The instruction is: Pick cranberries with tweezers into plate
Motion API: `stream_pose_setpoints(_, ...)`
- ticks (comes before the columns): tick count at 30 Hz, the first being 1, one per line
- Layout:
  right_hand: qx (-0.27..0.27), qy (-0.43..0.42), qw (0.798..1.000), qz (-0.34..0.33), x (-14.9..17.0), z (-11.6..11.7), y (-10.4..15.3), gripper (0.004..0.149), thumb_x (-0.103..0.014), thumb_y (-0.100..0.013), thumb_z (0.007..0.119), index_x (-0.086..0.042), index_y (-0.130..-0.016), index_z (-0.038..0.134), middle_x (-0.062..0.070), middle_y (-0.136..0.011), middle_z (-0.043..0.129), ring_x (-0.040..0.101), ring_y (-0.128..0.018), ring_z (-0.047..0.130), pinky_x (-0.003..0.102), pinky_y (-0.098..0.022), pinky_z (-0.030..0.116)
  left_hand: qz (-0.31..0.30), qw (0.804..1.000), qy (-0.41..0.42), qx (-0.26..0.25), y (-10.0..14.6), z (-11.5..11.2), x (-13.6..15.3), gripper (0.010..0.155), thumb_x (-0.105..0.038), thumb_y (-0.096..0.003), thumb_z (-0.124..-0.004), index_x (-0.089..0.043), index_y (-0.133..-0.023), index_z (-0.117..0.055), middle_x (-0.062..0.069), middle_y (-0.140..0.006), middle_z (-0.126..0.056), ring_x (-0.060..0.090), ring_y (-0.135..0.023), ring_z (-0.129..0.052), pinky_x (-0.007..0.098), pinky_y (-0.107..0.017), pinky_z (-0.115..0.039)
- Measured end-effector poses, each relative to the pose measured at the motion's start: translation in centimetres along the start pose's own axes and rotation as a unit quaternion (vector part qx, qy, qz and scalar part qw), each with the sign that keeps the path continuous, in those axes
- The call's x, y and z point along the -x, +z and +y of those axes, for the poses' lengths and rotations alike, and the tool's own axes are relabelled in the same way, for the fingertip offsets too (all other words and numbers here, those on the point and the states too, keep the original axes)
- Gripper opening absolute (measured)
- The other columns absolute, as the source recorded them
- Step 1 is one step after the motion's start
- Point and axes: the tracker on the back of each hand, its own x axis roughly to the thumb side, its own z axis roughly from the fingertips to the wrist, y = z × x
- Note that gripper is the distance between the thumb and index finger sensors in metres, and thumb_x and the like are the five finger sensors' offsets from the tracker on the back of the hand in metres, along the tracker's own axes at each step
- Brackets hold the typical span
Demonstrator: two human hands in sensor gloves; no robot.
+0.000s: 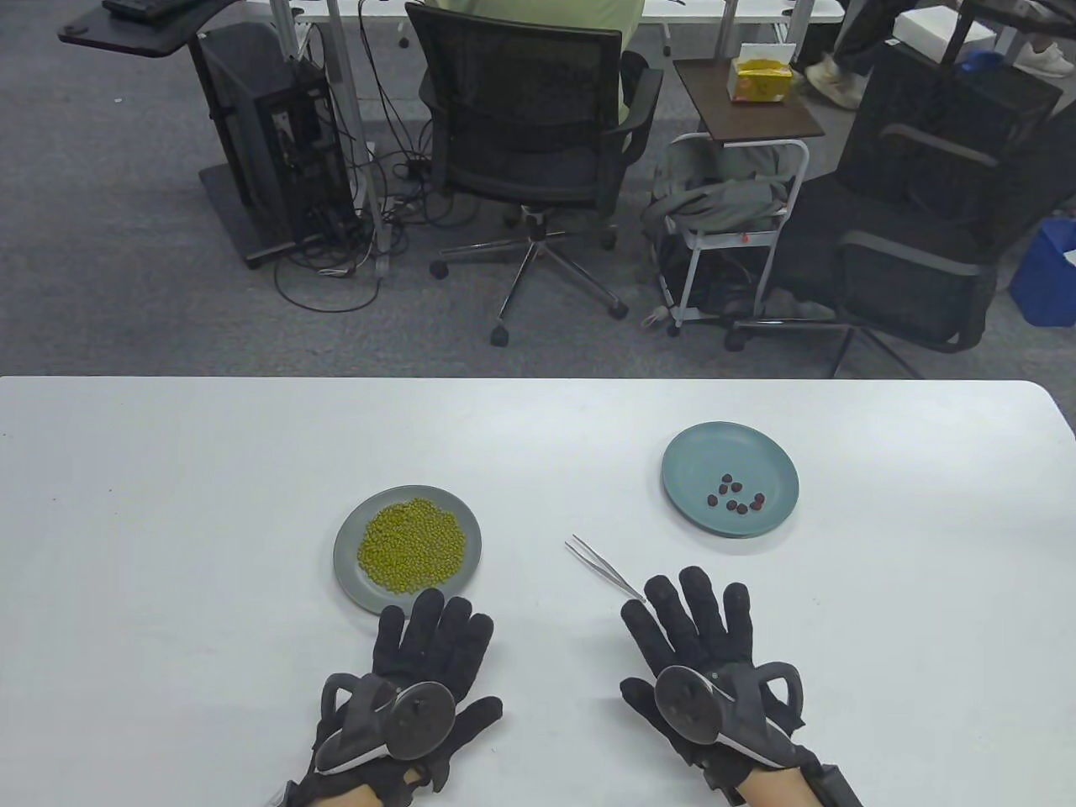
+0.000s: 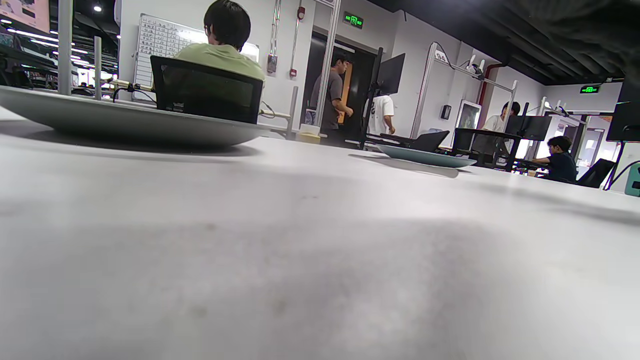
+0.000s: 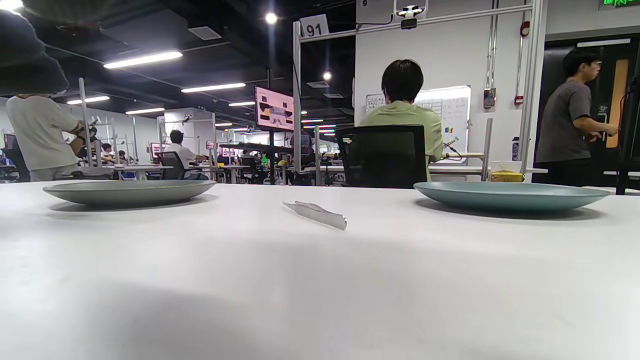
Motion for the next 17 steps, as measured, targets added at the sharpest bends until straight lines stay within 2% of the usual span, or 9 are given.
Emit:
stream_pose_setpoints(8, 0.004, -0.030, 0.999, -0.015, 0.23, 0.29, -0.06, 0.079, -0.068, -0.033, 0.056, -0.050, -0.095, 0.011, -0.018, -0.108, -0.002, 0.023, -0.108, -0.003, 0.056, -0.076, -0.002, 0.002, 1.000, 0.005, 0.011, -0.25, -0.24, 0.52, 0.087, -0.073, -0.0417, -0.060, -0.038, -0.106, -0.013, -0.005, -0.113, -0.022, 0.030, -0.110, -0.011, 0.062, -0.075, -0.013)
stream_pose_setpoints(17, 0.003, -0.039, 0.999, -0.019, 0.18, 0.22, -0.11, 0.078, -0.068, -0.033, 0.056, -0.050, -0.096, 0.013, -0.018, -0.108, -0.002, 0.023, -0.108, -0.003, 0.056, -0.076, -0.002, 0.011, 1.000, 0.003, 0.002, -0.16, 0.16, 0.98, 0.087, -0.073, -0.0416, -0.061, -0.038, -0.106, -0.013, -0.005, -0.113, -0.023, 0.030, -0.110, -0.012, 0.062, -0.075, -0.013)
